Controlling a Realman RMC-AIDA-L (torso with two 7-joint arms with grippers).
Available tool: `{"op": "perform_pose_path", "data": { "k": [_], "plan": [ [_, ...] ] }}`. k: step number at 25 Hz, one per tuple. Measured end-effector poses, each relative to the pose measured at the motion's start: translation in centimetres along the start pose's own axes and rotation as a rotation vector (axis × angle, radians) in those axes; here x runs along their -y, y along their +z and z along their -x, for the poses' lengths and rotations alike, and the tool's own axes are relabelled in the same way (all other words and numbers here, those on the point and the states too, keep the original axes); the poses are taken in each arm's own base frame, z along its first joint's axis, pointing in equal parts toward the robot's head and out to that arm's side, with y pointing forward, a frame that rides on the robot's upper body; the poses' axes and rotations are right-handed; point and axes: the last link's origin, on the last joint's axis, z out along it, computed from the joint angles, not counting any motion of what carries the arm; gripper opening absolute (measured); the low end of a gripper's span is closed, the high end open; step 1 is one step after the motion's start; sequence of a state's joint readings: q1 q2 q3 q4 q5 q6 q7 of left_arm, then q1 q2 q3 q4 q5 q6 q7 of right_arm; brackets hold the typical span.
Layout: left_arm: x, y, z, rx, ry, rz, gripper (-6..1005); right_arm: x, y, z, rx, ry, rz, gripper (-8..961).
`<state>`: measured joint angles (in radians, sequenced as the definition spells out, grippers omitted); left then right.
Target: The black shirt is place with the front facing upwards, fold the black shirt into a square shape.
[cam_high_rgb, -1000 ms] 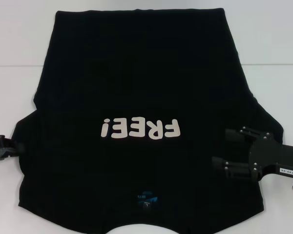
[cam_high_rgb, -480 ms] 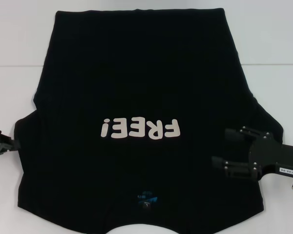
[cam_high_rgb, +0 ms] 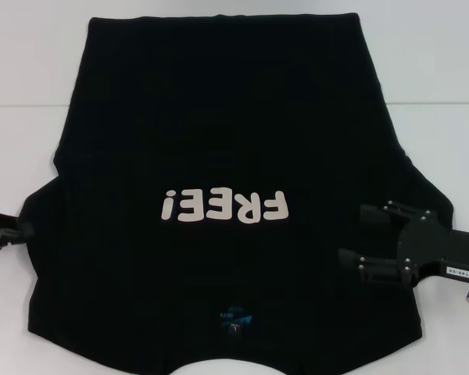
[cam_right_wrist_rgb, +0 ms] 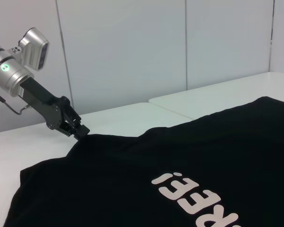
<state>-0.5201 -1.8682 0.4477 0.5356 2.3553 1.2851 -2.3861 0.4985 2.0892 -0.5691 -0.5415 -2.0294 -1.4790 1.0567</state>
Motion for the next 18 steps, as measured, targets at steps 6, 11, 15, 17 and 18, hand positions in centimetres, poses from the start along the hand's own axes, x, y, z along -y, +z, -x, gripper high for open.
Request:
{"op": "perform_pose_path", "data": {
  "k": [6, 11, 15, 17, 18],
  "plan": [
    [0.42, -0.25, -0.10, -0.021, -0.016, -0.011, 148, -0.03, -0.06, -0.07, -0.001, -0.004, -0.001, 912],
    [0.57, -0.31, 0.05, -0.018, -0.033, -0.014, 310, -0.08, -0.11, -0.13, 0.000, -0.004, -0.001, 911],
    [0.64, -0.31, 0.40, 0.000, -0.044, -0.014, 458, -0.08, -0.11, -0.12, 0.000, -0.004, -0.001, 911],
    [0.76, -0.31, 0.58, 0.012, -0.050, -0.023, 530, -0.09, -0.12, -0.12, 0.001, -0.004, 0.000, 911],
    [0.80, -0.31, 0.65, 0.017, -0.052, -0.025, 567, -0.09, -0.11, -0.11, 0.001, -0.005, 0.000, 911]
  ]
}}
